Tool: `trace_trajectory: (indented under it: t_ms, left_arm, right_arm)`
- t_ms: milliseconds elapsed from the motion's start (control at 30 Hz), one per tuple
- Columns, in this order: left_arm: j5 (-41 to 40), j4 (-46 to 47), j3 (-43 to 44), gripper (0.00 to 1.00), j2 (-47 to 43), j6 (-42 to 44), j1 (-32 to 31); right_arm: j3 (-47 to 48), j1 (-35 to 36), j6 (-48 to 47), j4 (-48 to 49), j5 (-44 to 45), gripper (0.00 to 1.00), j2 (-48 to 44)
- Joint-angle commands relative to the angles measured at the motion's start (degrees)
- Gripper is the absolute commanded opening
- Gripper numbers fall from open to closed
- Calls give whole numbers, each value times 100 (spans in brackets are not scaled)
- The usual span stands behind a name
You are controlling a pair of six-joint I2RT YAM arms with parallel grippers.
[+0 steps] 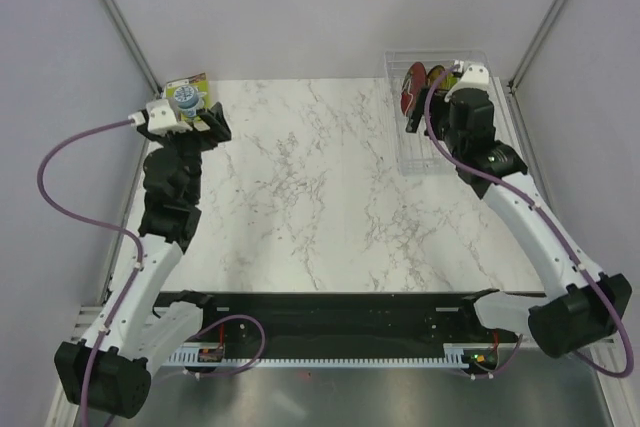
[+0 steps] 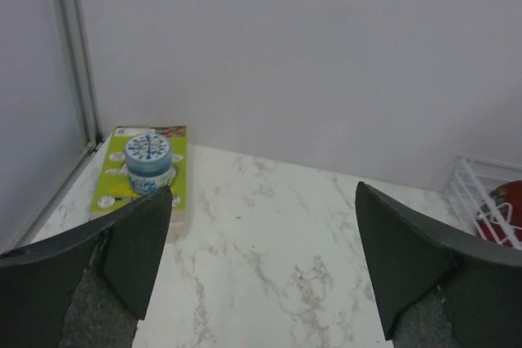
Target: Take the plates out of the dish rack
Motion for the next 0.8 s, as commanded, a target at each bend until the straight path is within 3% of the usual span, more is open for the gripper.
trace_trajectory:
  t_ms: [0,100,167,233,367,500,767]
  left_arm:
    - [1087,-2668,1313,100,322,-370,-21]
    - [1386,-3514,2018,100,664,-572,-21]
    - [1590,-3813,2290,100,805,-458,-21]
    - [1555,-3814,2283,100,788,-510,-12]
    - [1037,-3840,2177,100,744,-923,84]
    - [1870,-4016,2344,100,1243,-1301,498]
    - [1846,-4105,2582,100,2045,-1284,612]
  right_arm:
    - [1099,24,-123,-122,133,98,814]
    - [1495,15,-378,-53,-271,98,1316]
    - [1792,-81,-238,26,-25,98,1563]
    - [2153,-222,-265,62,139,98,2107]
    - [3793,-275,-711,-342,517,98,3302]
    - [4912,-301,-1142,-465,729,98,4680]
    - [6364,-441,-1662,-501,1363,95,6203]
